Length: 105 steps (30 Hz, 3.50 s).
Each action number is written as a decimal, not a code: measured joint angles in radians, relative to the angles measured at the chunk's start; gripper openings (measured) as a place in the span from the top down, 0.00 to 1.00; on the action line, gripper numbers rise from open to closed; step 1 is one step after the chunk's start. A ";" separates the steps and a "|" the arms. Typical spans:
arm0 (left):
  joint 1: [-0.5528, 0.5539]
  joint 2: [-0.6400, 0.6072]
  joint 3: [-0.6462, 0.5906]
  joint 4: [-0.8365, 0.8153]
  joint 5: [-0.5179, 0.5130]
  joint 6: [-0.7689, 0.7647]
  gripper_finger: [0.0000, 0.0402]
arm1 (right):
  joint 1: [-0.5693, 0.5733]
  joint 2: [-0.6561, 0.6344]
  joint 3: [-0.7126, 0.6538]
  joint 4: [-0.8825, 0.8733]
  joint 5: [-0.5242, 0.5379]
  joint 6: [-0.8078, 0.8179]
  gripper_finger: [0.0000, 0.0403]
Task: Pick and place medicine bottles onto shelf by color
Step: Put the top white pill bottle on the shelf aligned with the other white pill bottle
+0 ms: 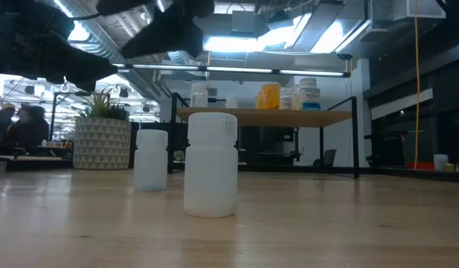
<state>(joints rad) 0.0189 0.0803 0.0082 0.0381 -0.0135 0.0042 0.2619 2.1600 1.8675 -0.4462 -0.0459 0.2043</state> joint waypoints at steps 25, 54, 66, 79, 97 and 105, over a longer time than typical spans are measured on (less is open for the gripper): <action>0.000 0.000 0.000 0.000 0.000 0.000 0.70 | -0.004 0.007 -0.250 0.121 0.234 0.026 0.24; 0.000 0.000 0.000 0.000 0.000 0.000 0.70 | -0.018 0.032 -0.289 0.211 0.236 0.030 0.48; 0.000 0.000 0.000 0.000 0.000 0.000 0.70 | -0.021 0.023 -0.162 0.117 0.259 0.132 0.65; 0.000 0.000 0.000 -0.001 0.000 0.000 0.70 | -0.116 -0.026 0.491 -0.670 0.544 0.022 0.65; 0.000 0.000 0.000 0.000 0.000 0.000 0.70 | -0.523 -0.255 -0.032 -0.296 0.384 0.047 0.65; 0.000 0.000 0.000 0.000 0.000 0.000 0.70 | -0.580 -0.252 -0.060 -0.260 0.329 0.048 0.65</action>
<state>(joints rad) 0.0192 0.0799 0.0082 0.0380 -0.0139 0.0041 -0.3184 1.9079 1.8076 -0.7066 0.2832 0.2520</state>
